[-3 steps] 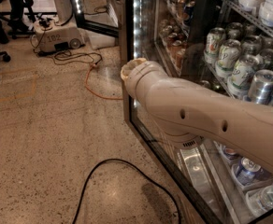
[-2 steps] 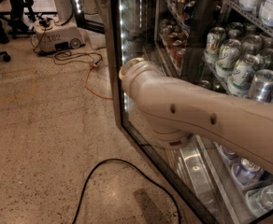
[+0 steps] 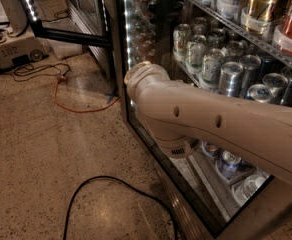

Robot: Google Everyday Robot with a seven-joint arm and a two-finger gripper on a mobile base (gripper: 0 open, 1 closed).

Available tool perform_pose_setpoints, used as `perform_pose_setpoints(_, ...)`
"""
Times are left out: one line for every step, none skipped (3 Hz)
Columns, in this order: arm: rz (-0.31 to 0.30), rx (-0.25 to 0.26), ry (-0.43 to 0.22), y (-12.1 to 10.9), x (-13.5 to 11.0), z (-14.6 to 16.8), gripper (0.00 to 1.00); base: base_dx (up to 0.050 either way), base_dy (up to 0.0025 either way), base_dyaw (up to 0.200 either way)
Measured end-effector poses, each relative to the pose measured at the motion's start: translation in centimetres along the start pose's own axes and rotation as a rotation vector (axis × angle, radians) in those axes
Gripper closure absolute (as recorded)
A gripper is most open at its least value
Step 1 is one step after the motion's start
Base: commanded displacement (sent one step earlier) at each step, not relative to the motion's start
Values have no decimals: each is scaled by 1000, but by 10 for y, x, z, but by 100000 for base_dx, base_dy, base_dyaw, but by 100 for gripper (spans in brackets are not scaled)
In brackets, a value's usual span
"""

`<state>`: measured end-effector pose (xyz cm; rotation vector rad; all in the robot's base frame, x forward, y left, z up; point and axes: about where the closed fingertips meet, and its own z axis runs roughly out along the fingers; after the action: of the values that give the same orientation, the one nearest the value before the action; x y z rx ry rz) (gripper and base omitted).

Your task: Close right fridge door

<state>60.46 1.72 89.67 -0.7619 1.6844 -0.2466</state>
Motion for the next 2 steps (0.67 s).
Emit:
perform_pose_setpoints(0, 0, 0, 0, 0, 0, 100, 3, -5, -19151)
perform_pose_setpoints(0, 0, 0, 0, 0, 0, 100, 0, 0, 0)
